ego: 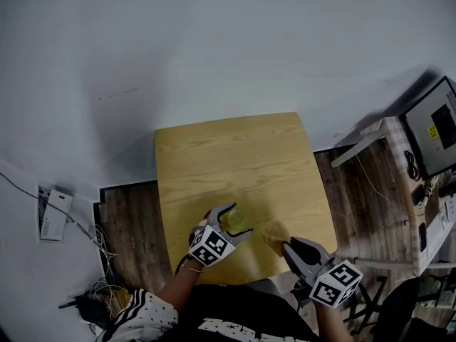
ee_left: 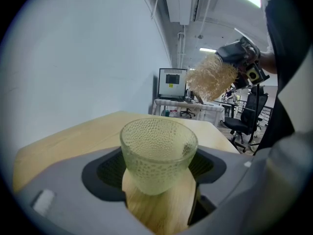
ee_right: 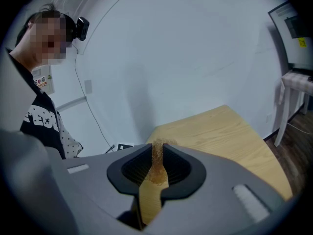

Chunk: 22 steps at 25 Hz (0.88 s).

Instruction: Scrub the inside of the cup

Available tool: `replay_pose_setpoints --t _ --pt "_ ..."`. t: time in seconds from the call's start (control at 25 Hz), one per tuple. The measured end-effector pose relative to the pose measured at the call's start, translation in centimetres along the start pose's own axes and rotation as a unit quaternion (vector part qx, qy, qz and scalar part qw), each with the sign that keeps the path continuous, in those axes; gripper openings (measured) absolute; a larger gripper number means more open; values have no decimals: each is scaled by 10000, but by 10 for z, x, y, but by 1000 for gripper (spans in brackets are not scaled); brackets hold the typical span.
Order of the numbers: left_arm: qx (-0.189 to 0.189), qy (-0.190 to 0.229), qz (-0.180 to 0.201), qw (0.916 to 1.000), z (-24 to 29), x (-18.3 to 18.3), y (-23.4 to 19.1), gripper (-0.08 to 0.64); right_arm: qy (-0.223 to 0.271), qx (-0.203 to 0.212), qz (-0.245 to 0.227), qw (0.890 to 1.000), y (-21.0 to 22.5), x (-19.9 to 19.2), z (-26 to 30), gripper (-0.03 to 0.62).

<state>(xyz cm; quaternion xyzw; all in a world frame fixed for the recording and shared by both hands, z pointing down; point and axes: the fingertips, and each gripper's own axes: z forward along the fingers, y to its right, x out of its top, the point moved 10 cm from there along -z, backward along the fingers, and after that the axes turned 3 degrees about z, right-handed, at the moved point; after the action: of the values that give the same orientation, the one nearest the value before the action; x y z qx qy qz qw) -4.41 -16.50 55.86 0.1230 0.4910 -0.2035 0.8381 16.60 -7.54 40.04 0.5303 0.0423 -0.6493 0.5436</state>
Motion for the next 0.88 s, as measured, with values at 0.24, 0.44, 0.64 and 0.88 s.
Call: replay_pose_setpoints --t 0.24,0.44,0.64,0.88 --pt "-6 11 22 10000 0 0 0 383 30 -27 1 10000 -2 -2 -2 78" --pt "31 143 -46 9999 -4 1 0 383 62 -47 -1 10000 -4 -5 -5 79" --pt "82 216 22 9997 -8 7 1 383 106 -47 7 9999 -4 -6 -9 78" --pt "215 434 36 9988 -19 16 2 383 187 -9 4 9998 -4 -6 -9 78"
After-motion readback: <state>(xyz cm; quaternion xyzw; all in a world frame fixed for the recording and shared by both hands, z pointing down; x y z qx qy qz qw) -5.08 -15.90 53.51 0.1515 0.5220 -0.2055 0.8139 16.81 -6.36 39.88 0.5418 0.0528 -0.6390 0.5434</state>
